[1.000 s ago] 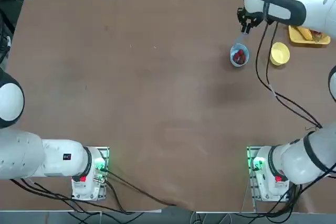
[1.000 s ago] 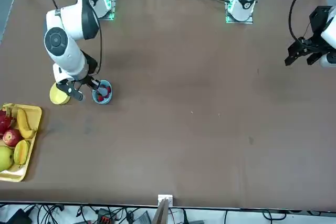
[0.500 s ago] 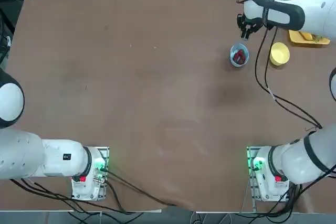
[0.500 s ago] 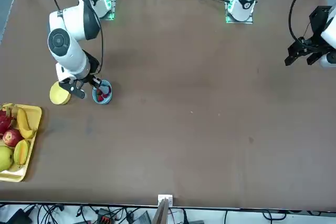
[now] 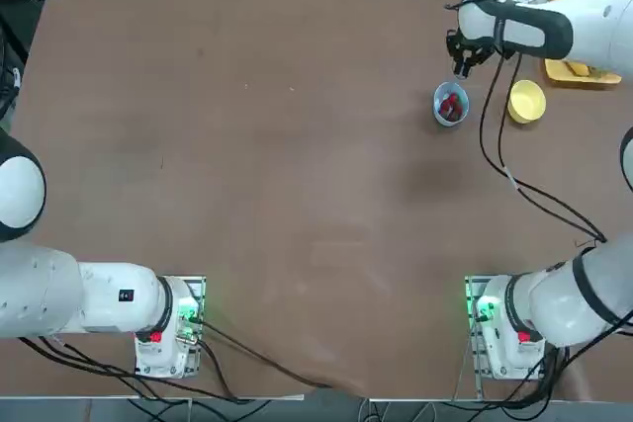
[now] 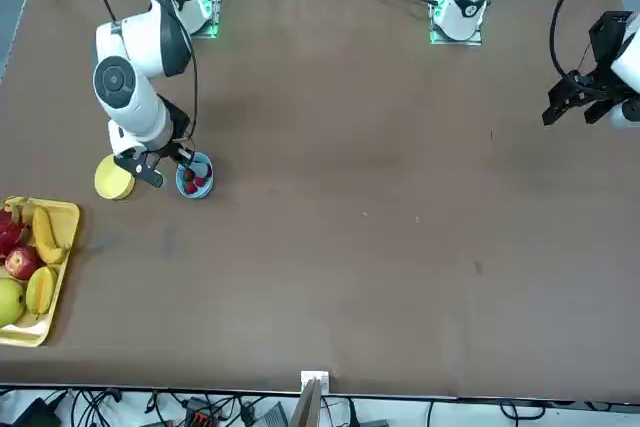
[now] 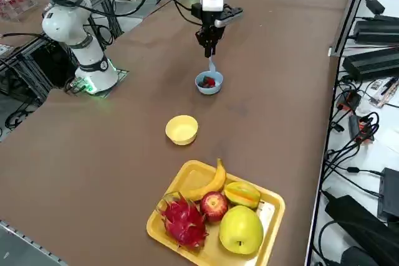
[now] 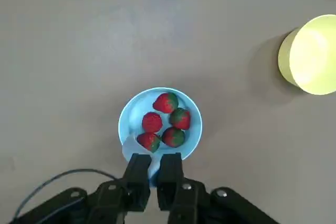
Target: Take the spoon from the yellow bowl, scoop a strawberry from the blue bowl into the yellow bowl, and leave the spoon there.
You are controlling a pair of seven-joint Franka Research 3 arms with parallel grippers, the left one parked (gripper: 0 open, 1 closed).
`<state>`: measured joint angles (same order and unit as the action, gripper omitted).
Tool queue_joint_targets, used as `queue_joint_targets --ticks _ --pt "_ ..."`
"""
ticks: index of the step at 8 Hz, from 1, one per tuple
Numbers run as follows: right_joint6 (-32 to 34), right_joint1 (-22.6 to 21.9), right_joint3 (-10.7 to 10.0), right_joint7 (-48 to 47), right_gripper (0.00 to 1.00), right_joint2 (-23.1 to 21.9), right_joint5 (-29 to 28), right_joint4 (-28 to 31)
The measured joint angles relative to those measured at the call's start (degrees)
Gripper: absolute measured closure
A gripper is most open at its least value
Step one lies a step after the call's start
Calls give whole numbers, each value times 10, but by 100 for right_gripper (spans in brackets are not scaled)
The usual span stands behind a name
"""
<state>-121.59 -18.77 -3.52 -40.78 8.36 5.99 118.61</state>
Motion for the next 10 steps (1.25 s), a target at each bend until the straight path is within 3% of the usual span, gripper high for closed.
queue_joint_targets --ticks 10 --pt "-52 24 0 -4 89 1 -33 28"
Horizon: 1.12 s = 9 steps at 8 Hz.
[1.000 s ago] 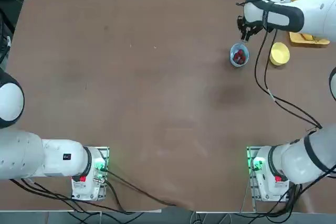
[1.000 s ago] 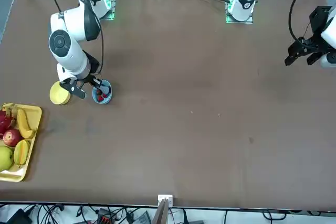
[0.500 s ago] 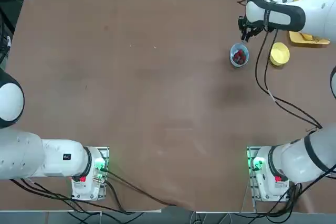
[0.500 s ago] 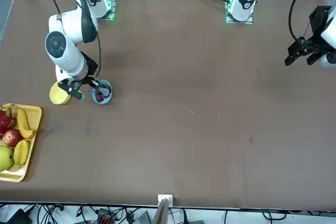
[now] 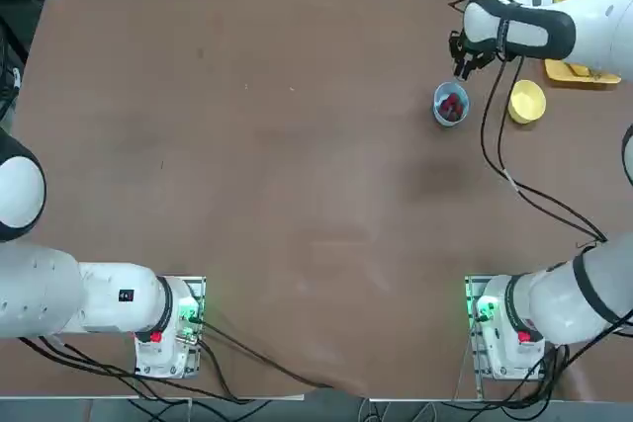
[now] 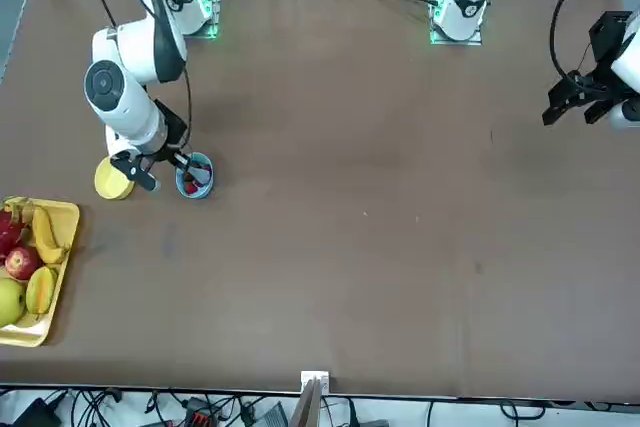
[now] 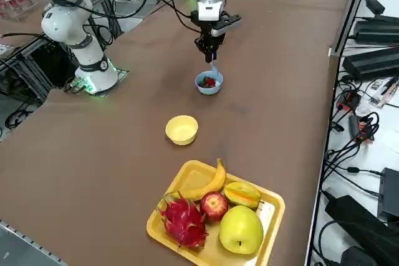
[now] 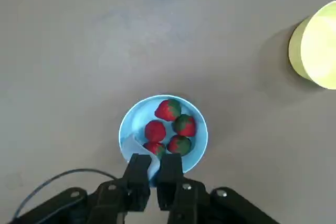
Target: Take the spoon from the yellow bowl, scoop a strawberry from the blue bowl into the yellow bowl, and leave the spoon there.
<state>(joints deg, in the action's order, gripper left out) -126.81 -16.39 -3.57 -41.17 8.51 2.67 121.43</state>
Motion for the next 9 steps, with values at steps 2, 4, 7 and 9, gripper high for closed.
queue_joint_targets --ticks 2,4,7,9 --pt "-13 4 0 0 89 1 0 7" --pt "-33 6 0 0 89 2 0 19" --pt "-40 11 0 0 89 3 0 25" --pt "-44 13 0 -1 89 6 0 28"
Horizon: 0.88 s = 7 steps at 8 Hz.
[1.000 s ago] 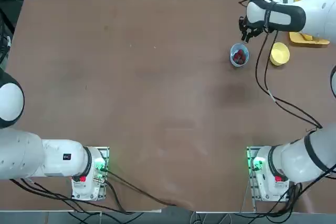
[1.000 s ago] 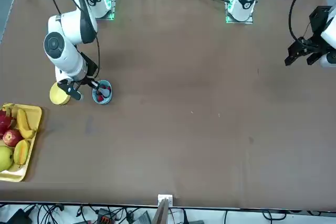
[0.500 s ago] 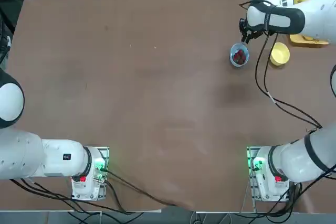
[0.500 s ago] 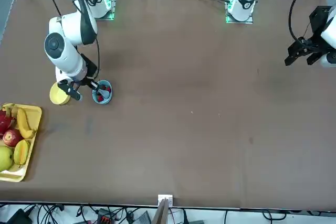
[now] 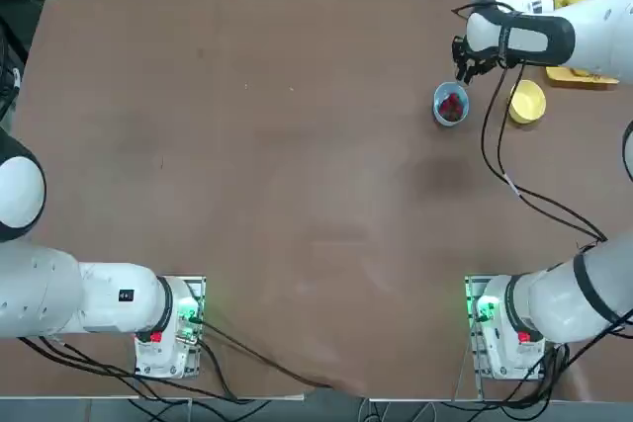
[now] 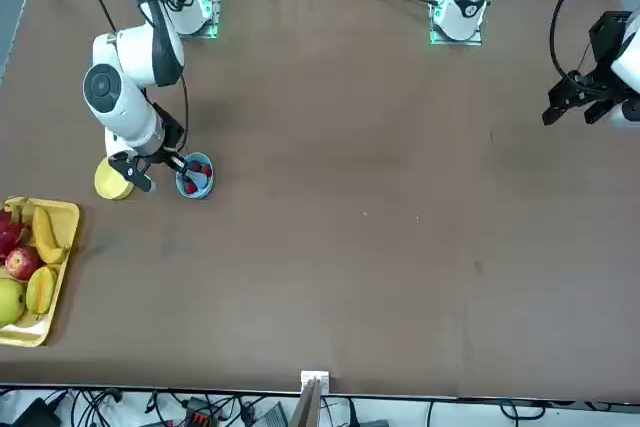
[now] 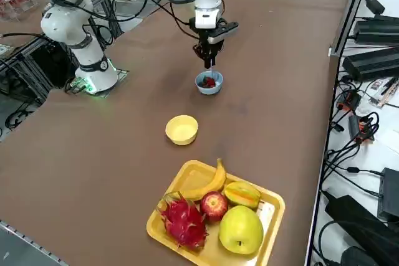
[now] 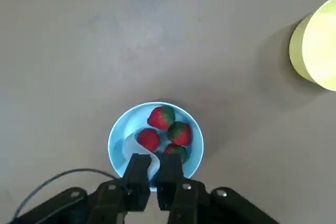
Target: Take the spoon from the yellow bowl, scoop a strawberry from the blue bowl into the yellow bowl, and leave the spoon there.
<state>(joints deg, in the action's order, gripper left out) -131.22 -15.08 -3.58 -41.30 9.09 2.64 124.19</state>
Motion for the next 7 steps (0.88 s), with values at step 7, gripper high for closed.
queue_joint_targets --ticks 7 --pt "-2 -5 4 -2 89 17 11 0"
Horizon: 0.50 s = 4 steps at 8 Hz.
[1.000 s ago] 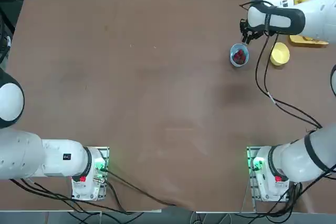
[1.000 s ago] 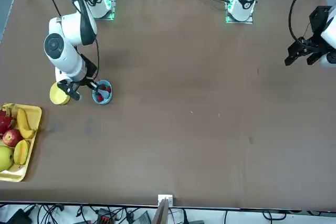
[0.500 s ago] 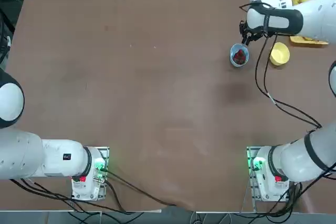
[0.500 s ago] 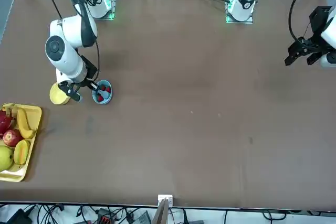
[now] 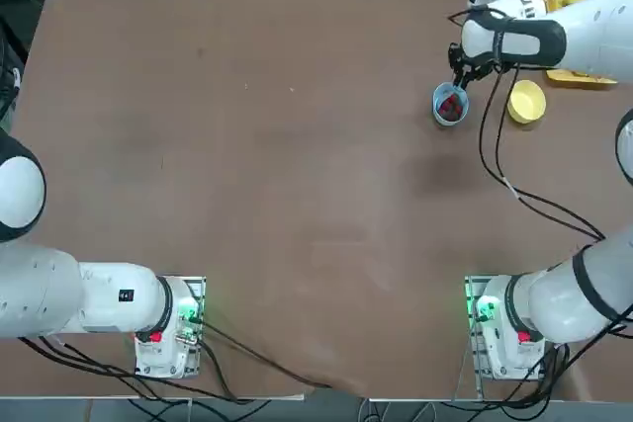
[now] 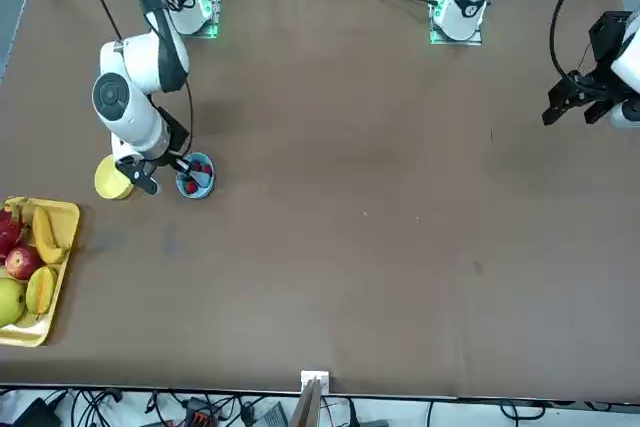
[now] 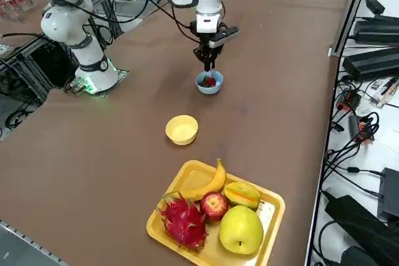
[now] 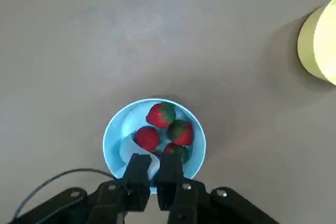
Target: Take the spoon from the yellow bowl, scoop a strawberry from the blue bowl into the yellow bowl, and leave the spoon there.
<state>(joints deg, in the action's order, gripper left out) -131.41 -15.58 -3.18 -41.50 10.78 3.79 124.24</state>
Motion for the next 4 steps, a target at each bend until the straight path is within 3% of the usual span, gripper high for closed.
queue_joint_targets --ticks 4 --pt "19 -13 3 -1 89 0 53 -3"
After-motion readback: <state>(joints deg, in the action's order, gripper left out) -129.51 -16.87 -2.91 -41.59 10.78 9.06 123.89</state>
